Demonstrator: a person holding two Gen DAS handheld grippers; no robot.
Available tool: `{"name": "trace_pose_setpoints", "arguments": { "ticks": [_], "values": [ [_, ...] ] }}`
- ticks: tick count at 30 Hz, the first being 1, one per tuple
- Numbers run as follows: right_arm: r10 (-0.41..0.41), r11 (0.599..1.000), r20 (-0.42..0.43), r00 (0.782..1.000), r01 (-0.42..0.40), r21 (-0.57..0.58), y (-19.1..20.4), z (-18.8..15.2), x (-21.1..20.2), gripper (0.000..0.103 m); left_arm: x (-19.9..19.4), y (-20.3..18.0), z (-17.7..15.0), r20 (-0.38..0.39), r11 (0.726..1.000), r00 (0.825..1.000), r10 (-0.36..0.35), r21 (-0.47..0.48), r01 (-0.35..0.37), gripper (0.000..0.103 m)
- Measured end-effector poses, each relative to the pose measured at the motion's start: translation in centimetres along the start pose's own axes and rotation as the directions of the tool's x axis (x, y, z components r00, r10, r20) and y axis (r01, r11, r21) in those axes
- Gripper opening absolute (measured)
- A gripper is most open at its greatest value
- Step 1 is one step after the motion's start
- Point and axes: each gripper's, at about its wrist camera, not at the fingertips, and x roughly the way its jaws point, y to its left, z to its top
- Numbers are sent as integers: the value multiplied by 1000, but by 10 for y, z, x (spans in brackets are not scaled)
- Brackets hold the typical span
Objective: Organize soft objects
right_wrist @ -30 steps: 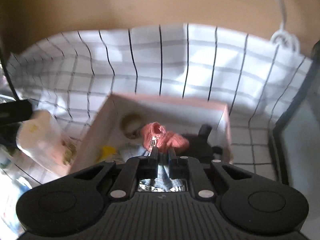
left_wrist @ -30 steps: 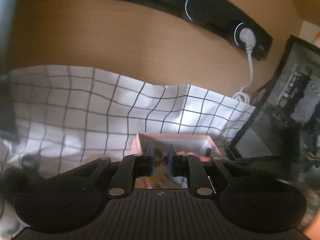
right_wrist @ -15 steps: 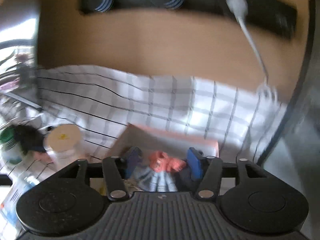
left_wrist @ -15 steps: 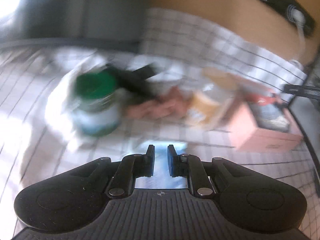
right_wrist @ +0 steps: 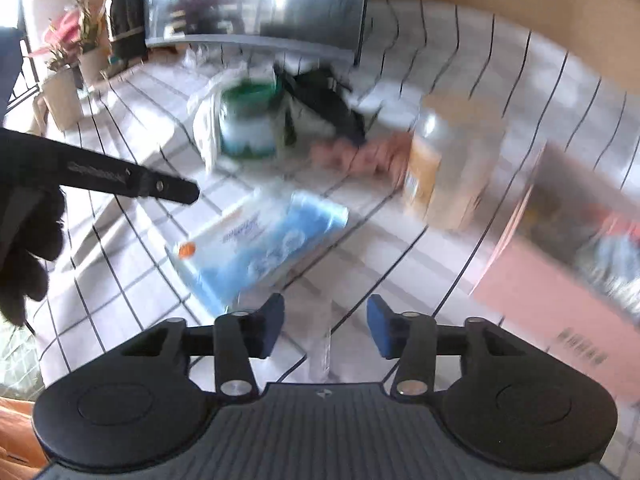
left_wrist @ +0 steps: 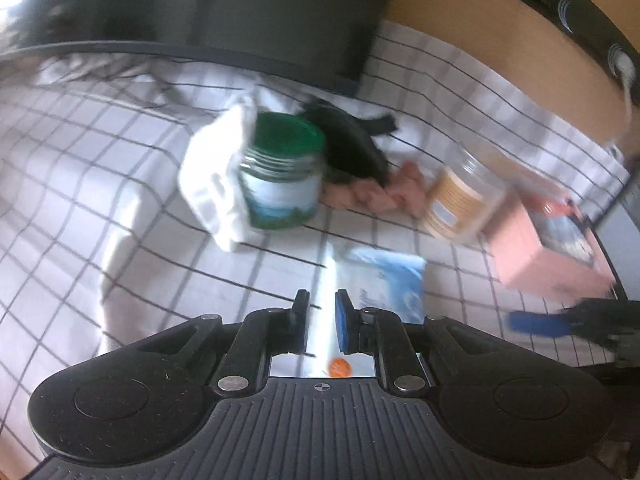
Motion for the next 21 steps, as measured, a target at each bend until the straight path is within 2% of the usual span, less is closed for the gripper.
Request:
{"name": "trace_pose_setpoints", "arguments": {
  "ticks": [3, 4, 5, 10, 13, 17, 21],
  "values": [
    [-8, 1000, -30, 1000, 8, 22, 0, -9, 6, 31, 2, -12, -4, -2, 998, 1000, -21, 56, 21, 15],
    [2, 1000, -40, 999, -1, 27, -2, -11, 6, 19, 4, -15, -5, -6, 997, 1000, -25, 74, 25, 15],
    [7, 1000, -51, 999, -5, 27, -2, -13, 8, 12, 6, -18, -6, -11, 996, 1000, -25, 90, 26, 15],
    [-50, 999, -51, 997, 51, 15, -4, -26, -1, 12, 17, -33, -7, -21, 983, 999, -26, 179, 30, 15],
    [-110, 993, -56, 992, 112, 46, -21, -39, -12, 12, 23, -39, -8, -12, 975, 1000, 25, 222, -21, 15],
    [-230, 969, -54, 972, 234, 76, -44, -59, -32, 12, 30, -46, -9, -41, 962, 998, 55, 271, -42, 15],
    [-295, 949, -35, 955, 297, 109, -60, -75, -45, 13, 36, -57, -13, -77, 948, 996, 42, 318, -16, 16]
  ]
}}
